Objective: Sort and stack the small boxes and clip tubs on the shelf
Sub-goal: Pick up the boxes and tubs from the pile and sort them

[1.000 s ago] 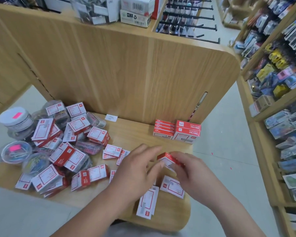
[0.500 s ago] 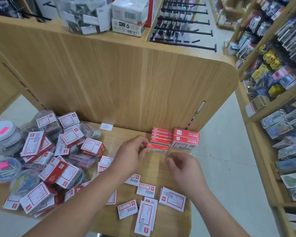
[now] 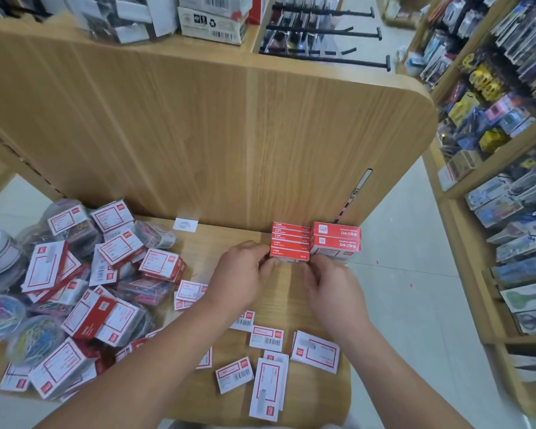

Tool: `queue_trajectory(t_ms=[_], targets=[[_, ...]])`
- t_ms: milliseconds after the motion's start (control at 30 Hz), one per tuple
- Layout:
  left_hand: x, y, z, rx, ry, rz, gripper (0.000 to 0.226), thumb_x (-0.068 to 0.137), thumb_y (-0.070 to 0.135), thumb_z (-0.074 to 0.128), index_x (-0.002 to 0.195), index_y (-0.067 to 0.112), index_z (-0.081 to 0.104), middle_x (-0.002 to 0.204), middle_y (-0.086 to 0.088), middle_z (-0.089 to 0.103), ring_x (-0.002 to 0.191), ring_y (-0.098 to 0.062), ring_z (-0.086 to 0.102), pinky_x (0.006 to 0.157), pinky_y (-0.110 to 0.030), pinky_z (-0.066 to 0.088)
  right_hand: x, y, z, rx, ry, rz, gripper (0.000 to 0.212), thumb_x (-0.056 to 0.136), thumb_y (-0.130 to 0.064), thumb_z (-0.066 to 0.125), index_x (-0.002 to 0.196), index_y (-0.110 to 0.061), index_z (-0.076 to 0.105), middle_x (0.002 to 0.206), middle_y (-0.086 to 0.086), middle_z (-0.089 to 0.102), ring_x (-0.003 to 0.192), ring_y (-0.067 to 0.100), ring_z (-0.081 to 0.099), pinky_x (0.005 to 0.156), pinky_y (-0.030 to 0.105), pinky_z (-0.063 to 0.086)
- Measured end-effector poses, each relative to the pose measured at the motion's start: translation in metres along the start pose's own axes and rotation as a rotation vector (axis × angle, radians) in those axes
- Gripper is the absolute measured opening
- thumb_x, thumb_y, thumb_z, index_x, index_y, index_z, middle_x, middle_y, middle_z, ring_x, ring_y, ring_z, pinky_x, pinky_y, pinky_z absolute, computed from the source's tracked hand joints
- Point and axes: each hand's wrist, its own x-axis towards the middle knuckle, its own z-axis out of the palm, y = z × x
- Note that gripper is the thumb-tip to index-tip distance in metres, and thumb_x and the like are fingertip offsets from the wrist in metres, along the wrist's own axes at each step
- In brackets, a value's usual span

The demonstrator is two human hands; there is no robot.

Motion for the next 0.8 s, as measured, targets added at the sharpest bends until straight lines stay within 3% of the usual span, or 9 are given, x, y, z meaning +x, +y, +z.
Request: queue_trajectory(t_ms=[200, 333, 400, 467, 533, 700, 800], targets=[[-0.003, 0.002, -0.003, 0.032, -0.001, -0.036, 0.016, 0.087, 0.031, 0.074, 0.08, 0.019, 0.066, 0.072, 0.006, 0.057, 0.065, -0.018, 0.055, 0.063, -0.037, 0.051, -0.014, 0.0, -0.018, 0.138, -0.05, 0.062, 0.01, 0.094, -0.026, 0.064, 0.096, -0.026, 0.074, 0.08, -0.014, 0.07, 0.075, 0.01, 0.065, 0.067, 0.029, 0.051], [-0.031, 0.017, -0.02, -0.048, 0.024, -0.017, 0.009, 0.087, 0.026, 0.073, 0.096, 0.023, 0.07, 0.083, 0.013, 0.06, 0.068, -0.005, 0.055, 0.066, -0.034, 0.054, -0.039, 0.011, -0.039, 0.233, -0.311, 0.15, 0.01, 0.092, -0.036, 0.069, 0.092, -0.027, 0.074, 0.074, -0.012, 0.071, 0.069, 0.007, 0.066, 0.066, 0.03, 0.056], [-0.053, 0.033, -0.025, -0.071, -0.129, 0.066, 0.019, 0.088, 0.036, 0.072, 0.104, 0.026, 0.072, 0.092, 0.018, 0.057, 0.079, 0.002, 0.053, 0.074, -0.03, 0.053, -0.053, 0.022, -0.046, 0.262, -0.347, 0.166, 0.009, 0.091, -0.036, 0.07, 0.09, -0.028, 0.074, 0.073, -0.008, 0.071, 0.066, 0.012, 0.066, 0.062, 0.034, 0.054], [-0.074, 0.049, -0.02, -0.013, -0.356, 0.164, 0.034, 0.083, 0.05, 0.069, 0.111, 0.029, 0.071, 0.104, 0.018, 0.054, 0.1, -0.002, 0.05, 0.085, -0.03, 0.049, -0.065, 0.031, -0.051, 0.285, -0.33, 0.172, 0.006, 0.091, -0.033, 0.071, 0.092, -0.028, 0.073, 0.073, -0.007, 0.071, 0.062, 0.014, 0.063, 0.06, 0.035, 0.051], [-0.088, 0.058, -0.008, 0.096, -0.451, 0.256, 0.043, 0.078, 0.052, 0.064, 0.115, 0.029, 0.068, 0.11, 0.014, 0.055, 0.109, -0.01, 0.047, 0.089, -0.035, 0.047, -0.075, 0.037, -0.055, 0.307, -0.306, 0.185, 0.003, 0.091, -0.03, 0.072, 0.089, -0.029, 0.074, 0.075, -0.009, 0.071, 0.063, 0.013, 0.062, 0.061, 0.033, 0.05], [-0.092, 0.062, -0.003, 0.161, -0.396, 0.266, 0.037, 0.078, 0.048, 0.061, 0.112, 0.035, 0.067, 0.102, 0.014, 0.053, 0.104, -0.014, 0.047, 0.088, -0.039, 0.047, -0.097, 0.036, -0.059, 0.382, -0.184, 0.24, 0.01, 0.091, -0.031, 0.072, 0.082, -0.033, 0.074, 0.085, -0.019, 0.071, 0.07, 0.005, 0.062, 0.059, 0.017, 0.046], [-0.093, 0.066, -0.013, 0.043, -0.266, 0.099, 0.034, 0.077, 0.058, 0.062, 0.102, 0.035, 0.067, 0.094, 0.017, 0.054, 0.097, -0.005, 0.049, 0.084, -0.033, 0.047, -0.1, 0.022, -0.072, 0.529, -0.077, 0.326, 0.013, 0.09, -0.036, 0.075, 0.079, -0.029, 0.077, 0.075, -0.017, 0.072, 0.061, 0.002, 0.059, 0.056, 0.013, 0.044]])
